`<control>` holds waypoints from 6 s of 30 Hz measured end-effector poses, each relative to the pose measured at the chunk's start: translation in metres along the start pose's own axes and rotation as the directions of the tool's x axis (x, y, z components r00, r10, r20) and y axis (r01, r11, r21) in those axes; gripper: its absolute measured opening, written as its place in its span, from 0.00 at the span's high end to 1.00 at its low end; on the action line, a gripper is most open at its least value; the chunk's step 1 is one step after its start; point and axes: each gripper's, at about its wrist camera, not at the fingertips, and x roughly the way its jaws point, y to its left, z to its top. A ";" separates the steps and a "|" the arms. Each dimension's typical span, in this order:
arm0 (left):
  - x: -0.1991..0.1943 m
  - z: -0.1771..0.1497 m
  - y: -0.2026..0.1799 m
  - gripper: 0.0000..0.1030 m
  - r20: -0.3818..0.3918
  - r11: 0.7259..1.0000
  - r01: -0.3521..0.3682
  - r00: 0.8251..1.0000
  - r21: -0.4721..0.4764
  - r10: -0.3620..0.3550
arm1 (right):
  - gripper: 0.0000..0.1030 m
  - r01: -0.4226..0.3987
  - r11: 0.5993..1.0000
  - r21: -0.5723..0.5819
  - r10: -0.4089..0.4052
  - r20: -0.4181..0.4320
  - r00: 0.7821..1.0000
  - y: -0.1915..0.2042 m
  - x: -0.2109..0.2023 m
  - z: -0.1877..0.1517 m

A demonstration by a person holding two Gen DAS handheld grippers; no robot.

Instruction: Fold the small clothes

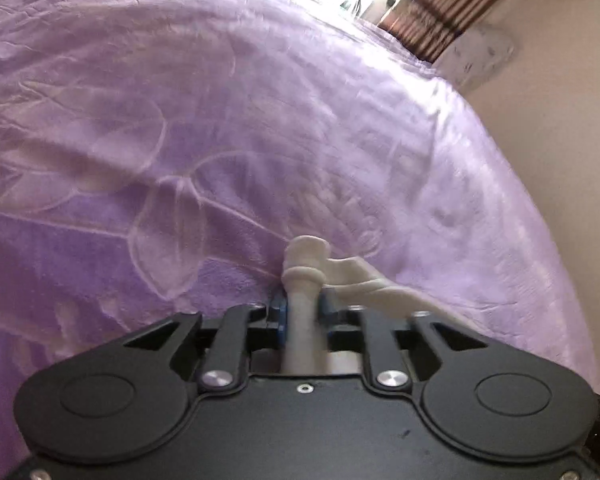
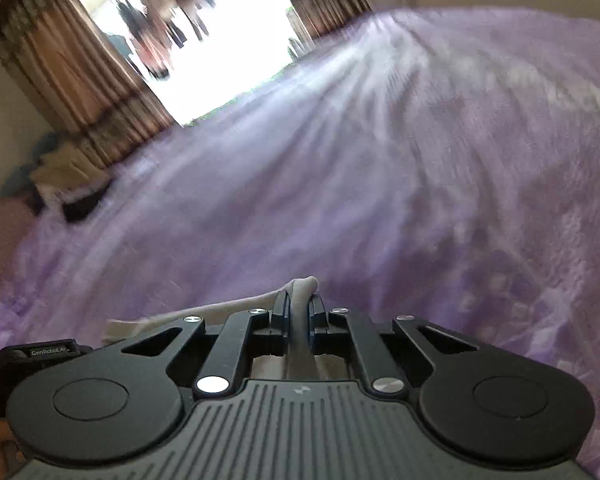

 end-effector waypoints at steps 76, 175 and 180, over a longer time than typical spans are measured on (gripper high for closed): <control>-0.230 -0.218 -0.030 0.56 -0.097 0.990 0.120 0.989 0.069 -0.113 | 0.61 0.087 0.979 -0.183 -0.086 0.009 0.996 0.006 -0.216 -0.148; -0.244 -0.058 0.181 0.55 -0.040 0.951 -0.197 0.980 -0.237 0.193 | 0.48 -0.255 0.946 -0.198 0.178 -0.340 0.924 0.187 0.019 -0.074; -0.284 -0.119 0.212 0.52 -0.001 0.921 0.021 1.000 -0.390 -0.023 | 0.37 -0.361 0.933 0.006 0.326 -0.445 0.834 0.107 0.000 -0.085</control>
